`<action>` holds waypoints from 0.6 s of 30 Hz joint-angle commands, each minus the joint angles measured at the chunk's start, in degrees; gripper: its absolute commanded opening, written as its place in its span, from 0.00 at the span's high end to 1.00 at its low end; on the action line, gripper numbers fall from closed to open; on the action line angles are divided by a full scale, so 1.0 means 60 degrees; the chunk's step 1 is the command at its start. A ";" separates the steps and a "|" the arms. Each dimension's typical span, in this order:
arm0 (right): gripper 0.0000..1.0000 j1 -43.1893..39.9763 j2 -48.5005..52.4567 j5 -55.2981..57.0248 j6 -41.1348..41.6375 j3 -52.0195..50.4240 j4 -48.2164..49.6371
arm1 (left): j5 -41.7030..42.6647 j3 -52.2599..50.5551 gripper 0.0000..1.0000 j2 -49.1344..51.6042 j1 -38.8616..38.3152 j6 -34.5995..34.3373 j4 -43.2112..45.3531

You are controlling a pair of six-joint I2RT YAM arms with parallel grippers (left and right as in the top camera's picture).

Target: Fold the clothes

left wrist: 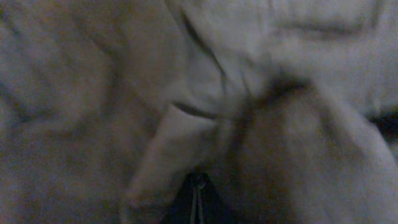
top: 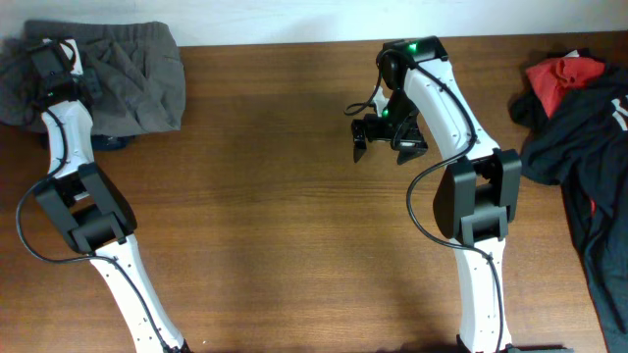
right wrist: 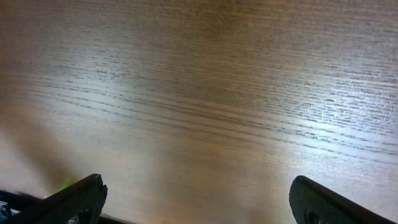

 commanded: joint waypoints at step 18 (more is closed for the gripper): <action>0.01 0.0051 0.0095 -0.0018 -0.0066 0.0004 -0.0087 | 0.0178 0.1326 0.94 0.0736 0.0612 -0.0047 0.2517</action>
